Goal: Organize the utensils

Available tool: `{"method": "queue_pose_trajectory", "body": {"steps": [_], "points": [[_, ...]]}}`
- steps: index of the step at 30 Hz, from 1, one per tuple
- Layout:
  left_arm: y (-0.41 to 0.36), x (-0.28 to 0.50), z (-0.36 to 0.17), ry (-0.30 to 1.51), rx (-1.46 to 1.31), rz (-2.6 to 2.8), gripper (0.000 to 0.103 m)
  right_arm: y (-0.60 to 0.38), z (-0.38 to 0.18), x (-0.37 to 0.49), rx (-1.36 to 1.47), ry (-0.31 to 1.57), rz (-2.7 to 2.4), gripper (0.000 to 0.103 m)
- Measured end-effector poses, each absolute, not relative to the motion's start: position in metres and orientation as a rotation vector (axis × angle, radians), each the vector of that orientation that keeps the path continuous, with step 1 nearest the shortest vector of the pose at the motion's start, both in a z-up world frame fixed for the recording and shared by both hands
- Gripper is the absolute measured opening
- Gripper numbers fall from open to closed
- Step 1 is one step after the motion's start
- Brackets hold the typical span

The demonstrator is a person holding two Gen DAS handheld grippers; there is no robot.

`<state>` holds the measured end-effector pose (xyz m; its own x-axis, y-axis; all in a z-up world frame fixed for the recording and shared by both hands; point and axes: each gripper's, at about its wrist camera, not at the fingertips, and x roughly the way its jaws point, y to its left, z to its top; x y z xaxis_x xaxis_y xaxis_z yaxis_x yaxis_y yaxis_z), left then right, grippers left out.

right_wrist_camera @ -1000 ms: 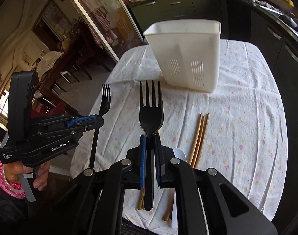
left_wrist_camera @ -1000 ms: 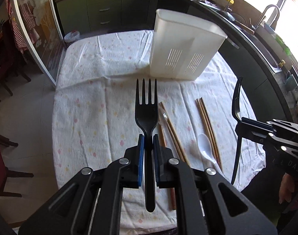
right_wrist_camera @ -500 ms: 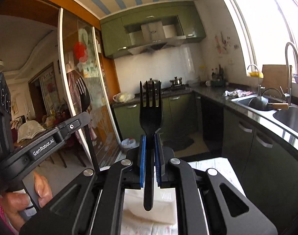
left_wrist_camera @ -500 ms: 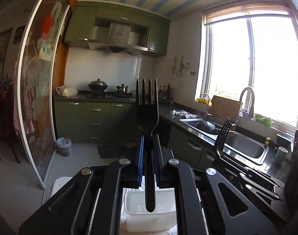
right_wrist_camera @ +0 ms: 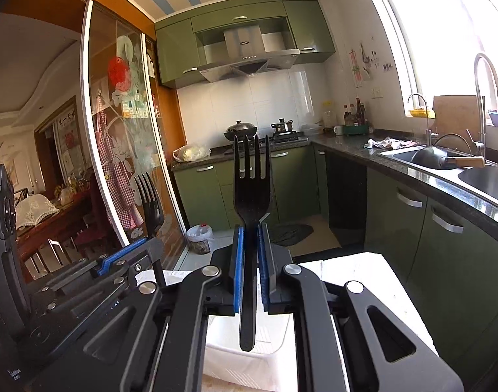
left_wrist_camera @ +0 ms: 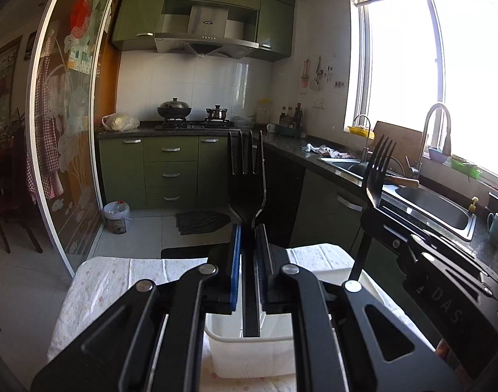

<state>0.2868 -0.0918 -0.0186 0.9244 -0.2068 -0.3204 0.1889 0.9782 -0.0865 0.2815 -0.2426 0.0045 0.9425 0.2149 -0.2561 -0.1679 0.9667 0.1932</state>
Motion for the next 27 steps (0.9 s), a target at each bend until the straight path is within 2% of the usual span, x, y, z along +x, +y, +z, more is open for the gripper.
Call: {"method": "queue_pose_trajectory", "body": {"steps": [2, 4, 6, 12, 14, 16, 19, 22, 27], "points": [[-0.090, 0.285, -0.025, 0.343, -0.043, -0.203, 0.015, -0.242, -0.006, 0.282, 0.167, 0.285, 0.196, 0.010], [-0.089, 0.284, -0.029, 0.344, -0.048, -0.204, 0.037, -0.243, -0.016, 0.280, 0.166, 0.288, 0.198, 0.010], [-0.086, 0.281, -0.029, 0.336, -0.056, -0.205, 0.044, -0.240, -0.019, 0.274, 0.169, 0.286, 0.204, 0.011], [-0.081, 0.277, -0.026, 0.328, -0.058, -0.207, 0.045, -0.243, -0.020, 0.264, 0.173, 0.275, 0.214, 0.014], [-0.078, 0.272, -0.025, 0.326, -0.067, -0.206, 0.052, -0.245, -0.016, 0.255, 0.184, 0.278, 0.224, 0.014], [-0.072, 0.265, -0.023, 0.336, -0.084, -0.212, 0.061, -0.251, -0.013, 0.245, 0.194, 0.286, 0.235, 0.021], [-0.064, 0.248, -0.021, 0.388, -0.069, -0.208, 0.062, -0.260, -0.009, 0.224, 0.191, 0.346, 0.254, 0.022], [-0.056, 0.234, -0.026, 0.531, -0.042, -0.218, 0.062, -0.267, -0.017, 0.212, 0.166, 0.533, 0.301, 0.022], [-0.044, 0.218, -0.071, 0.944, -0.062, -0.257, 0.061, -0.281, -0.054, 0.195, 0.106, 0.868, 0.380, 0.022]]}}
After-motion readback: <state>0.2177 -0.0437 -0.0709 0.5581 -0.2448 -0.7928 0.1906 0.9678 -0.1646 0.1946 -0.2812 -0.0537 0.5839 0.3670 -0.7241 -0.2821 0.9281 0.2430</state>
